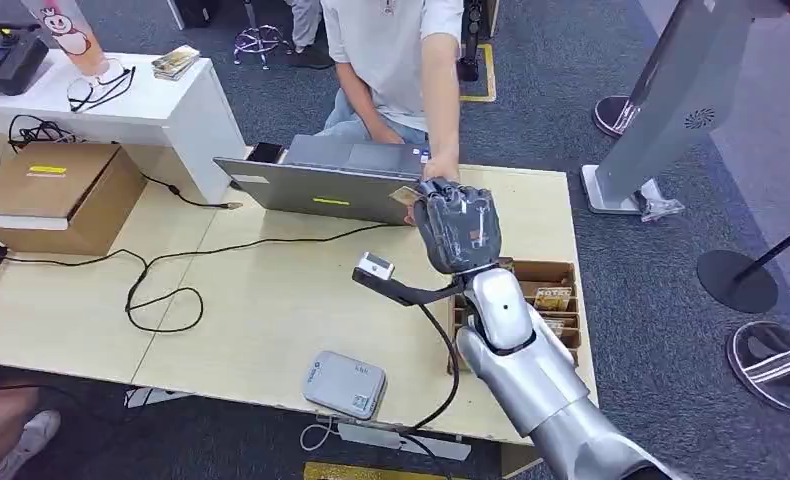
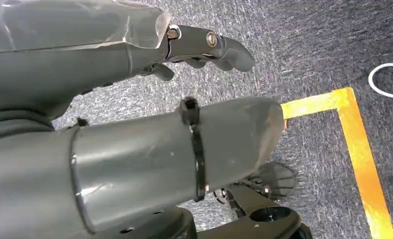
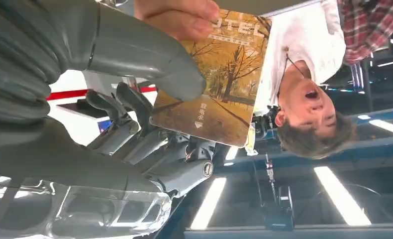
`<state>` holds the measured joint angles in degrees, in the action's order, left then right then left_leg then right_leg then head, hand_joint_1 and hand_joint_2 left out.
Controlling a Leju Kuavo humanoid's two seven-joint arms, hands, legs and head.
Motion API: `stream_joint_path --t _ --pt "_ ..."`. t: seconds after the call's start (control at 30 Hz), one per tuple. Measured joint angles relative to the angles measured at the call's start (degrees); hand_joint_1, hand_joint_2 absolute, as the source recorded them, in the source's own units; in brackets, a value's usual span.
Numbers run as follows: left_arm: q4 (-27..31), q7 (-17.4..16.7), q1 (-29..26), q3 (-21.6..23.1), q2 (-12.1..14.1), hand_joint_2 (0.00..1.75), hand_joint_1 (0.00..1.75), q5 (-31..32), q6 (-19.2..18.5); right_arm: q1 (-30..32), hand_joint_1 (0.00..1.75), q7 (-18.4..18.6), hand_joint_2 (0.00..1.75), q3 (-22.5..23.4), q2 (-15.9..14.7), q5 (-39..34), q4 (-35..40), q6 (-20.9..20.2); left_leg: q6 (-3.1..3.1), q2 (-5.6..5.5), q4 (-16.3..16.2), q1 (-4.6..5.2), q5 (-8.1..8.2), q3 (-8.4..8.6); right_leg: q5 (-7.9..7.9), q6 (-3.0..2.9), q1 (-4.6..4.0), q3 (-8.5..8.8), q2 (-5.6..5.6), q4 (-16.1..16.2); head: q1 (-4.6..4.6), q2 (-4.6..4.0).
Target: Pass the card to the sensor for recognition and then transmit it.
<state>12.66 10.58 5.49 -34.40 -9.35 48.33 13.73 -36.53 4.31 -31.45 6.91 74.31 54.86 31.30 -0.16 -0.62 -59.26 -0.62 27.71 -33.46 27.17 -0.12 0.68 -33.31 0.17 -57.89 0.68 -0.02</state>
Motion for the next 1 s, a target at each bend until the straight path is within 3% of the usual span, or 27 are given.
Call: stream_joint_path --t 1.0 --pt "0.0 0.5 -0.02 0.0 -0.04 0.0 0.0 -0.79 0.7 -0.05 0.0 -0.09 1.75 0.13 0.33 1.62 -1.01 1.75 0.0 0.0 0.0 0.0 0.0 0.0 0.0 0.0 0.0 0.0 0.0 0.0 0.0 0.0"
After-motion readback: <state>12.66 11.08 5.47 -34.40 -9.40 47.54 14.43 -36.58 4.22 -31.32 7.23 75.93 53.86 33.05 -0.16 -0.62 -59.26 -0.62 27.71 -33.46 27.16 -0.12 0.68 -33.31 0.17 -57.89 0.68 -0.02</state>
